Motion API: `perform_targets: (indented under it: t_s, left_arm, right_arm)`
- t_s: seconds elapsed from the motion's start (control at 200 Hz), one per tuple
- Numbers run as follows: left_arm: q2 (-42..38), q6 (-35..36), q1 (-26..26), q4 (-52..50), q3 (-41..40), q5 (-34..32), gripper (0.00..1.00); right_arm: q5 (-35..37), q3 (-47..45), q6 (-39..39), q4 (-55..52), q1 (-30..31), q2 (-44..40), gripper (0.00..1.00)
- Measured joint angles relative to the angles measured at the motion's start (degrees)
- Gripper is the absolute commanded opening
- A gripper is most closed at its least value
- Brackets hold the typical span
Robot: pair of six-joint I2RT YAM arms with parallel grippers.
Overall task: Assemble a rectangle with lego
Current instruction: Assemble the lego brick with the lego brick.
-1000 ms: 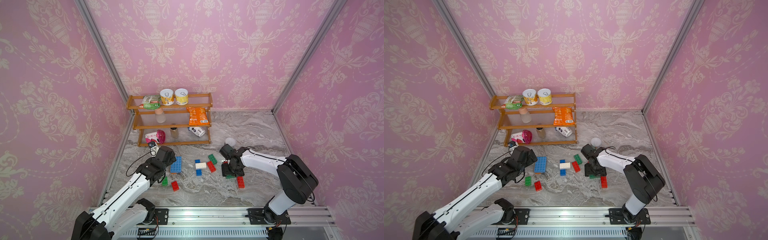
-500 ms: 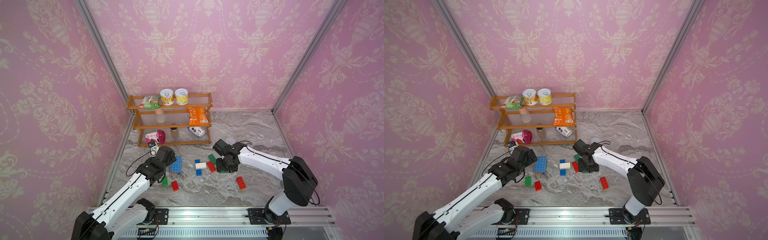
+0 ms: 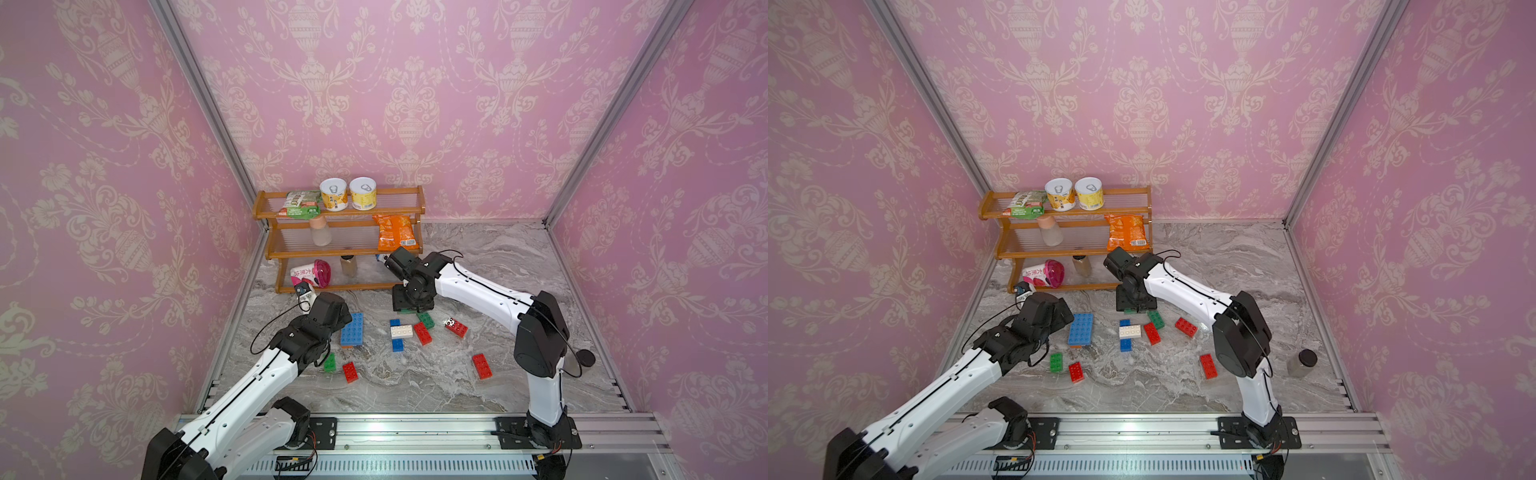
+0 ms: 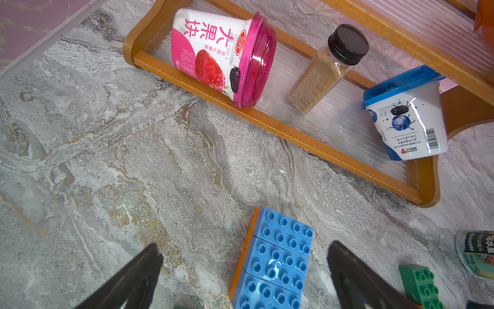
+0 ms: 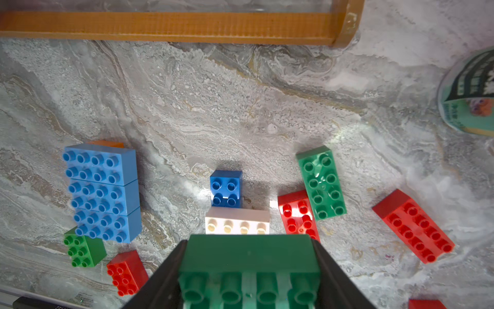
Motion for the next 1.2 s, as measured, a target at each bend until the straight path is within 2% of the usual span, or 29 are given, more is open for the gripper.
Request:
perform_targets:
  t_s: [0.295,1.201]
  left_arm:
    - [0.0,0.0,0.09,-0.17,0.0,0.02,0.99]
    - [-0.15,0.0,0.33,-0.17,-0.17,0.04,0.99]
  right_arm:
    - [-1.53,4.59,-2.89,-2.36,1.22,6.82,0.21]
    - [-2.05,6.16,-4.13,-2.69,1.66,10.95,0.21]
